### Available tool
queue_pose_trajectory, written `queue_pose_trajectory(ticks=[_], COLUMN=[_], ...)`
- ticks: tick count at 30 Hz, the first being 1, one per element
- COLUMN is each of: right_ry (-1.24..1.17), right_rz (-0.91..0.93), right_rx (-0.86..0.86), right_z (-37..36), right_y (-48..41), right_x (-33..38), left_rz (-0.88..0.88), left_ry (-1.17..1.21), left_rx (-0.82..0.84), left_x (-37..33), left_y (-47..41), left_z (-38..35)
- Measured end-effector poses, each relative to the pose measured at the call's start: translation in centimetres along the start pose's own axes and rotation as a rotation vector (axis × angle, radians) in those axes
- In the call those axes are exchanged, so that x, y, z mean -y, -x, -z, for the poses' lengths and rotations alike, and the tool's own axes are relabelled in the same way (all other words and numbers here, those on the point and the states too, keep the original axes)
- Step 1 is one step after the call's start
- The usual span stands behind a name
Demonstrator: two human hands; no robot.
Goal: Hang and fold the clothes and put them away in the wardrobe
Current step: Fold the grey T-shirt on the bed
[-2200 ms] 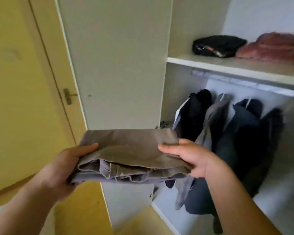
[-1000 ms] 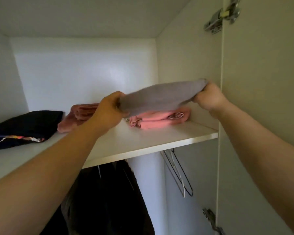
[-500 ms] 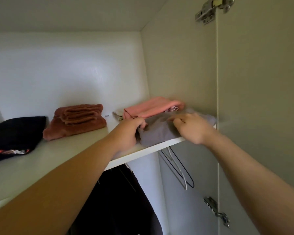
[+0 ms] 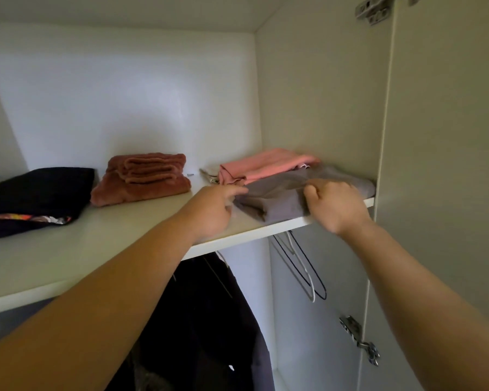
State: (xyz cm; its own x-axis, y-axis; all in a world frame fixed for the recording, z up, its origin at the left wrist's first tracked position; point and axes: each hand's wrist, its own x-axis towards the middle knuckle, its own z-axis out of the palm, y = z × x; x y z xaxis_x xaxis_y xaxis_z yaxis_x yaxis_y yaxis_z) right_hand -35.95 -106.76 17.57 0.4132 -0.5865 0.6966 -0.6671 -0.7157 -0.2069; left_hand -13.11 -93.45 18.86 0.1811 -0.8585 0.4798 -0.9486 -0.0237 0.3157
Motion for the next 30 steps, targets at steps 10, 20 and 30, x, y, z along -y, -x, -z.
queue_pose_trajectory(ticks=[10,20,30], right_ry=[-0.569,-1.14,-1.15], right_rz=[0.248,0.807,1.599], right_rx=[-0.003,0.494,1.338], right_z=[3.6,2.2,8.2], right_y=[5.3,19.7,48.2], right_x=[13.3,28.0,36.0], left_rz=[0.198,0.808,1.766], left_ry=[0.057,0.016,-0.204], left_rx=[-0.43,-0.876,-1.467], left_x=[-2.7,-10.6,-31.7], left_y=[17.4,41.8,61.7], left_z=[5.2,5.4,-7.7])
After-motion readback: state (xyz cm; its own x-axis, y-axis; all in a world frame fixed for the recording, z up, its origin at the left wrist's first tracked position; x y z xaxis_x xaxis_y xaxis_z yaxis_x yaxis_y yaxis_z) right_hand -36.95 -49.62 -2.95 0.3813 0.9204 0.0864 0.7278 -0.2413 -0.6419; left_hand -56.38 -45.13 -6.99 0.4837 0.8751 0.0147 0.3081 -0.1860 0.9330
